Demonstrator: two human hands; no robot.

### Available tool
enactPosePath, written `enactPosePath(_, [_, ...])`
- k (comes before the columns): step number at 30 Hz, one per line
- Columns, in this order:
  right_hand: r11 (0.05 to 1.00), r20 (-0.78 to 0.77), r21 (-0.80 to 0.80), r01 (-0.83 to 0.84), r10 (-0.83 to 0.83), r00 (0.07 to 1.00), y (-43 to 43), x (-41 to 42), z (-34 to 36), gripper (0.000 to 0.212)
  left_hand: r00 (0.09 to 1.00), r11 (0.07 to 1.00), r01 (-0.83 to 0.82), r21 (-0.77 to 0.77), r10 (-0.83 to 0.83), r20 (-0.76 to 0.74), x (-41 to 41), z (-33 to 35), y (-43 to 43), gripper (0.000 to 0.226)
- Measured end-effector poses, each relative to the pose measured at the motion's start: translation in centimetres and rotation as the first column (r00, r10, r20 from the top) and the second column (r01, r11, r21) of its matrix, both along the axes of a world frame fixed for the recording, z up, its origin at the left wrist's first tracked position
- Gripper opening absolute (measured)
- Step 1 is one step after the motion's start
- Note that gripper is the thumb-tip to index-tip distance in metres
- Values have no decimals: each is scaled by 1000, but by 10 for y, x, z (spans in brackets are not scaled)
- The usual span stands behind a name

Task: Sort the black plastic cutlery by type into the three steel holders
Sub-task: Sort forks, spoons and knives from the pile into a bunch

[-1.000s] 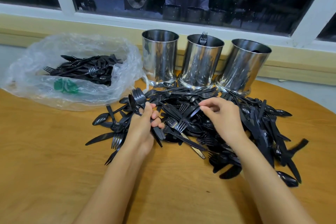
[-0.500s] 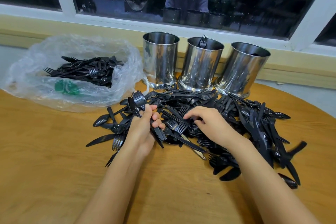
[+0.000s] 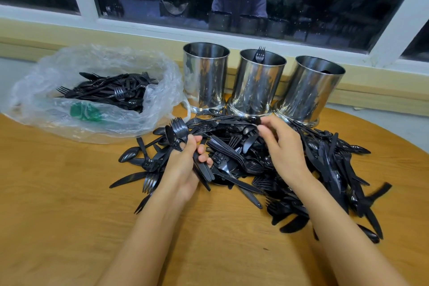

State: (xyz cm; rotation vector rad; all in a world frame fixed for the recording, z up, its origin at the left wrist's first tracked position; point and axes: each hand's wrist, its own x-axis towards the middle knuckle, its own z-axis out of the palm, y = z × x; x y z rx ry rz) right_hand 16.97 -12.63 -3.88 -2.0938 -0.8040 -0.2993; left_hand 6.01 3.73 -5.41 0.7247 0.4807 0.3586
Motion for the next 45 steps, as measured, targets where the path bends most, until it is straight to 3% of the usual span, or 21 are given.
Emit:
enactPosePath(3, [998,-297,60,29,-10,955,5,-13,7,22,1000,1000,6,20,-6,-12,1,-3,0,23])
enactPosePath(6, [989,-562,147,-24,103,821,8,-29,5,41,1000,999,8,42,-7,-23,2,-5,-1,22])
enactPosePath(9, [955,-614,298,5,188,767,12,-46,7,29,999,998,17,59,-14,-39,3,-6,-3,20])
enactPosePath(13, [933,-614,353,71,174,769,26,-60,1,10,997,994,55,93,-50,-51,3,-5,-10,23])
enactPosePath(18, [909,-635,404,106,196,747,42,-67,-5,4,991,976,122,180,-111,-75,2,-3,-17,37])
enactPosePath(20, [934,-594,353,61,174,785,45,-69,-9,4,987,964,143,222,-123,-102,1,-2,-19,37])
enactPosePath(23, [968,-462,250,-8,126,878,42,-65,-12,5,996,959,50,280,-26,-87,0,-1,-17,32])
enactPosePath(26, [984,-351,171,45,18,936,27,-46,-7,9,993,958,-56,282,83,-85,-1,2,-11,34])
enactPosePath(30, [996,-336,66,59,-34,941,11,-11,7,11,995,982,-74,173,83,-48,-4,5,-4,33])
enactPosePath(33, [994,-321,-110,-15,-21,947,19,7,14,9,999,998,-31,62,31,-10,-4,4,-2,30])
enactPosePath(35, [971,-315,-224,-81,7,949,31,12,14,10,999,997,-22,80,25,-37,-3,3,0,32])
enactPosePath(41, [814,-256,-557,-168,25,966,64,12,4,49,999,998,-2,63,4,-32,-3,4,2,33])
enactPosePath(45, [845,-269,-514,-146,3,963,69,17,8,32,999,999,-1,41,2,-36,-2,3,3,33])
